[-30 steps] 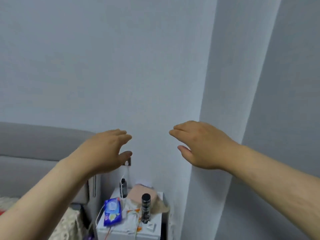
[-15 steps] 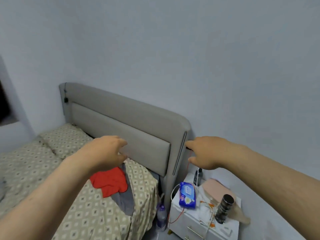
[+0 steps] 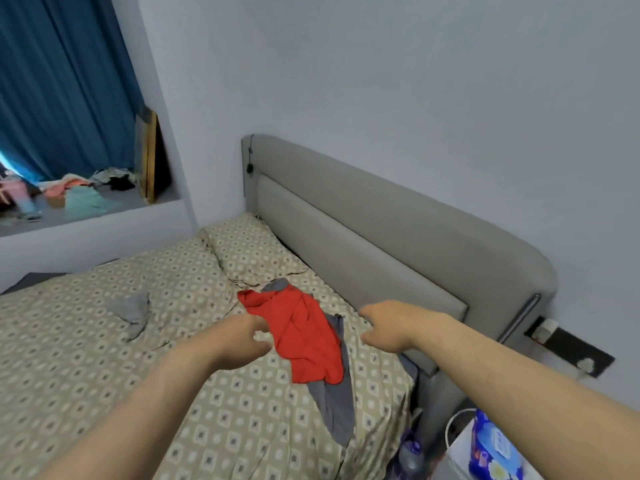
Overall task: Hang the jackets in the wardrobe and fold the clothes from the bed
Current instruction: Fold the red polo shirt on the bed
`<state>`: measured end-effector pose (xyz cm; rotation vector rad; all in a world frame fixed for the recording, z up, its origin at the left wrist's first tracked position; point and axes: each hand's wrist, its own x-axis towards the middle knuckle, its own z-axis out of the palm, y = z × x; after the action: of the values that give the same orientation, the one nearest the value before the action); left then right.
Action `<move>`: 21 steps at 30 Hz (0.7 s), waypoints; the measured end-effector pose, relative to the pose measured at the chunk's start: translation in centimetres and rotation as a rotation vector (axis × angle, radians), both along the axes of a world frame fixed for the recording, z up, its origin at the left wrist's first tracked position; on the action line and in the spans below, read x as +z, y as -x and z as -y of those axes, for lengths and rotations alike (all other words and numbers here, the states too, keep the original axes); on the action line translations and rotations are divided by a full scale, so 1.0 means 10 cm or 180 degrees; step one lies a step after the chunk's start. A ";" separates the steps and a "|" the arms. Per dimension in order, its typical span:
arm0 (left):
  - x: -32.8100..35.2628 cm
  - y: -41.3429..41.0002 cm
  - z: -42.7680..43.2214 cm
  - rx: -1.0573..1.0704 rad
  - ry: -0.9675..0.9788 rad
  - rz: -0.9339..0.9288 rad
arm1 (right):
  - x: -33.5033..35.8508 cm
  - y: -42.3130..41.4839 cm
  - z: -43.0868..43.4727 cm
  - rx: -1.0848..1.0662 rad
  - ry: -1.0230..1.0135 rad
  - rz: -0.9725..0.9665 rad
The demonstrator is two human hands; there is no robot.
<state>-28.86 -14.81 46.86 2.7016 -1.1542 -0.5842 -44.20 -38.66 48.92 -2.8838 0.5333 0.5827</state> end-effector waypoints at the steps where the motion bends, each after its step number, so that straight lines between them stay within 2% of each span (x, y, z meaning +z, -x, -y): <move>1: -0.13 -0.15 0.11 0.0080 -0.0027 -0.0132 | -0.13 -0.15 0.13 -0.0041 -0.0093 -0.0071; 7: -1.07 -0.87 0.56 0.0473 -0.0072 -0.0770 | -1.03 -0.94 0.67 -0.0332 -0.0717 -0.0396; 12: -1.99 -1.36 0.92 0.0661 -0.0084 -0.1504 | -2.06 -1.43 0.87 -0.0776 -0.1407 -0.0509; 16: -3.06 -1.79 1.23 0.1083 0.0107 -0.2017 | -3.16 -1.68 0.99 -0.1163 -0.1712 -0.0614; 18: -3.66 -1.94 1.46 0.1279 0.0252 -0.2264 | -3.83 -1.79 1.12 -0.1334 -0.1843 -0.0409; 21: -4.49 -2.14 1.77 0.1755 0.0545 -0.2790 | -4.45 -2.04 1.24 -0.1829 -0.2164 -0.0248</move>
<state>-7.49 -32.46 1.91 2.0534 -0.2104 -1.2805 -23.82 -51.02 4.41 -1.9589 0.9140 0.6207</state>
